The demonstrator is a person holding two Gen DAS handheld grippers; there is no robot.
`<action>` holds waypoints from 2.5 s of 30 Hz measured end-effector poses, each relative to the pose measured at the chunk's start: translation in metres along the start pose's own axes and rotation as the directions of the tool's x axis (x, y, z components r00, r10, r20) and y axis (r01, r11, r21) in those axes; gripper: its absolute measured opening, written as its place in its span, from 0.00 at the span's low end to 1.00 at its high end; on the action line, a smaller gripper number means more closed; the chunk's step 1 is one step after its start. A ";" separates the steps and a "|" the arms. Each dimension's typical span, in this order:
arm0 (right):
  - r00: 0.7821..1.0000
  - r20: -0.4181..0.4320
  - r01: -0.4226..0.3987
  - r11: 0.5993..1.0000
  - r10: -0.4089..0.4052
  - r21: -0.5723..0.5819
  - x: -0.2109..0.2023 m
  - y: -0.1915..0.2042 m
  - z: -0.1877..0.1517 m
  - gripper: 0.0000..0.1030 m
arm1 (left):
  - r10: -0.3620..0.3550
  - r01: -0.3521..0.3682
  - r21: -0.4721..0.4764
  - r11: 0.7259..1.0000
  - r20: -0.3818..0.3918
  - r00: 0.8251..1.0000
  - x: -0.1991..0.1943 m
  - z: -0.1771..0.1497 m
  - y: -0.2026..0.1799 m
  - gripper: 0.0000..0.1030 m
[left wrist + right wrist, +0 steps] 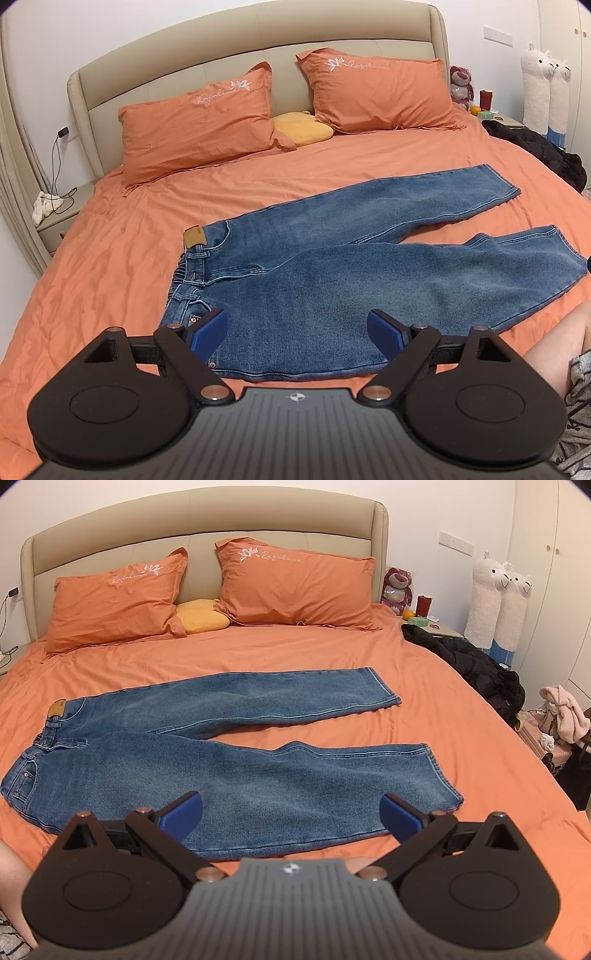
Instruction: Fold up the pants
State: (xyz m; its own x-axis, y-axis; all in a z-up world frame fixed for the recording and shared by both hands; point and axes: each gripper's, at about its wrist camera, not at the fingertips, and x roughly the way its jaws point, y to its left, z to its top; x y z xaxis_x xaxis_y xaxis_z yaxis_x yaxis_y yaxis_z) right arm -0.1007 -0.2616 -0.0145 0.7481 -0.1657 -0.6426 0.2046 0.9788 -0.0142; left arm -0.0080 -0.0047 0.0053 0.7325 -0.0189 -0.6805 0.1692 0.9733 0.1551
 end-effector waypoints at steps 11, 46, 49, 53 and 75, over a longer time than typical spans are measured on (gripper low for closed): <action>1.000 -0.004 -0.001 1.000 0.001 0.014 0.000 -0.003 -0.002 0.95 | -0.001 0.001 0.001 1.000 0.000 1.000 0.000 0.000 0.000 0.97; 0.966 -0.256 -0.042 0.941 -0.048 -0.336 0.199 -0.127 0.038 0.36 | -0.039 0.237 0.589 0.773 -0.328 0.944 0.147 0.014 0.047 0.81; 0.938 -0.344 -0.086 0.933 -0.042 -0.351 0.232 -0.144 0.030 0.36 | 0.003 0.309 0.650 0.695 -0.432 0.902 0.173 0.001 0.045 0.81; 0.911 -0.407 -0.132 0.892 -0.063 -0.433 0.260 -0.151 0.016 0.35 | 0.093 0.386 0.718 0.579 -0.528 0.844 0.207 -0.024 0.031 0.84; 0.849 -0.525 -0.254 0.828 -0.057 -0.500 0.291 -0.171 -0.007 0.38 | 0.223 0.250 0.788 0.563 -0.436 0.872 0.236 -0.062 0.024 0.25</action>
State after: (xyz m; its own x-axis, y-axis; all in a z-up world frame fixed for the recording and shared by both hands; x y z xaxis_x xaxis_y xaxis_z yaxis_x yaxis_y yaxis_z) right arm 0.0777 -0.4764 -0.2044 0.2917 -0.1327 -0.9473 -0.3369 0.9126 -0.2316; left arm 0.1282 0.0282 -0.1957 0.3888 0.3003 -0.8710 0.7977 0.3634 0.4813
